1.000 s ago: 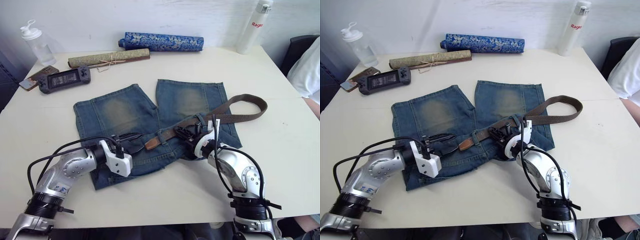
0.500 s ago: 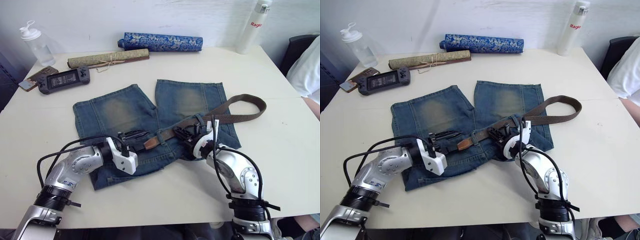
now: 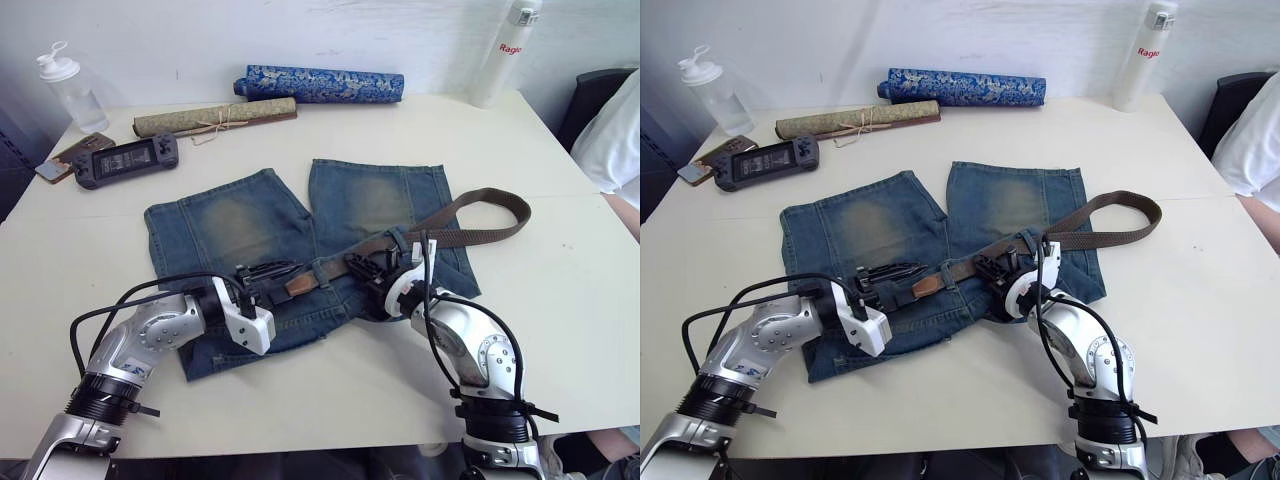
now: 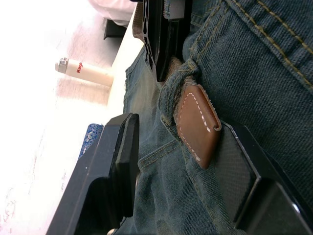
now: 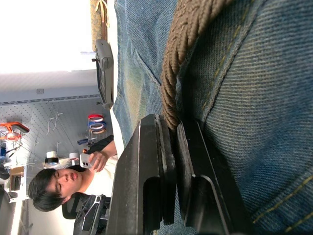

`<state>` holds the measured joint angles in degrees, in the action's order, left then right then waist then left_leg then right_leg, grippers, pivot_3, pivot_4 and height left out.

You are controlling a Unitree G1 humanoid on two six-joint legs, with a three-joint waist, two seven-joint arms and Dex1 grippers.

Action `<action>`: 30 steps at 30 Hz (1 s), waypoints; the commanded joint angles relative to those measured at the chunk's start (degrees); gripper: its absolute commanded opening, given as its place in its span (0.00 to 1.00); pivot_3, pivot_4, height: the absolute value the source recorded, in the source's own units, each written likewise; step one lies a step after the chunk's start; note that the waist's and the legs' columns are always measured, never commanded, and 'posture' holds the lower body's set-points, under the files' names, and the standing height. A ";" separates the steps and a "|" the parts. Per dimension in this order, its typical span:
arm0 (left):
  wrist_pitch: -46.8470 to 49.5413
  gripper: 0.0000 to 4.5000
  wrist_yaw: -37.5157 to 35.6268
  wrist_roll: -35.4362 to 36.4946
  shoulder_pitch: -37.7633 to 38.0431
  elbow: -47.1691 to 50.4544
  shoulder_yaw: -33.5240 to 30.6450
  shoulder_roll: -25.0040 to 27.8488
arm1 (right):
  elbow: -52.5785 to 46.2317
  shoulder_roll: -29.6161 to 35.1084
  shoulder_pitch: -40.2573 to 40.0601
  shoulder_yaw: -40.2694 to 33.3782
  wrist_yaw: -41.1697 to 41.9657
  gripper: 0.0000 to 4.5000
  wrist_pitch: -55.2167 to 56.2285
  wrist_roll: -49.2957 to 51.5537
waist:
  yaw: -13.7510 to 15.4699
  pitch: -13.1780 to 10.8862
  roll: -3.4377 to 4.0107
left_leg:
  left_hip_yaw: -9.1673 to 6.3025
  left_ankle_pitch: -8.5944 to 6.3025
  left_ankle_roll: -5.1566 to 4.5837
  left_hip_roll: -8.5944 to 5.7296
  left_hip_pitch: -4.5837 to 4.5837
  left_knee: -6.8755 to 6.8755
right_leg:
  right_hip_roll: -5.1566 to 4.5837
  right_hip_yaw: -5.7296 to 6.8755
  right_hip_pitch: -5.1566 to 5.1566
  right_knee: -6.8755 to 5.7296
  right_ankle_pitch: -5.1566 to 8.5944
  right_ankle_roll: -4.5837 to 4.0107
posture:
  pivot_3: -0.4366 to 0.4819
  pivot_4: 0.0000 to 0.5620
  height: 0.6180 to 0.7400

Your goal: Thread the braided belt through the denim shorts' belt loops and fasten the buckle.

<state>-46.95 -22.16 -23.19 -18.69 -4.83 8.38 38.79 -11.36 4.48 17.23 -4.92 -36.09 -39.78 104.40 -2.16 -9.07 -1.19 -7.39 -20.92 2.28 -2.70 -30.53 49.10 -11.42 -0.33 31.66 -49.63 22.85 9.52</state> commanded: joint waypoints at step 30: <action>2.04 0.00 1.11 -2.08 -0.95 2.62 -0.39 0.82 | -35.20 56.69 -10.60 11.79 53.94 0.99 6.40 -60.88 | 0.80 -0.26 0.23 | -0.16 0.10 -0.25 -0.04 0.55 -0.63 | -0.07 0.35 -0.96 1.10 -0.02 0.52 | 0.48 0.27 0.16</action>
<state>-44.87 -21.31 -26.66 -19.05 -3.02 8.46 39.36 -45.60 60.48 6.64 5.64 13.22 -39.84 52.86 -1.36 -9.32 -0.97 -7.50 -20.81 2.04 -2.77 -29.94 48.44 -11.55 0.01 30.63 -48.43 22.77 10.15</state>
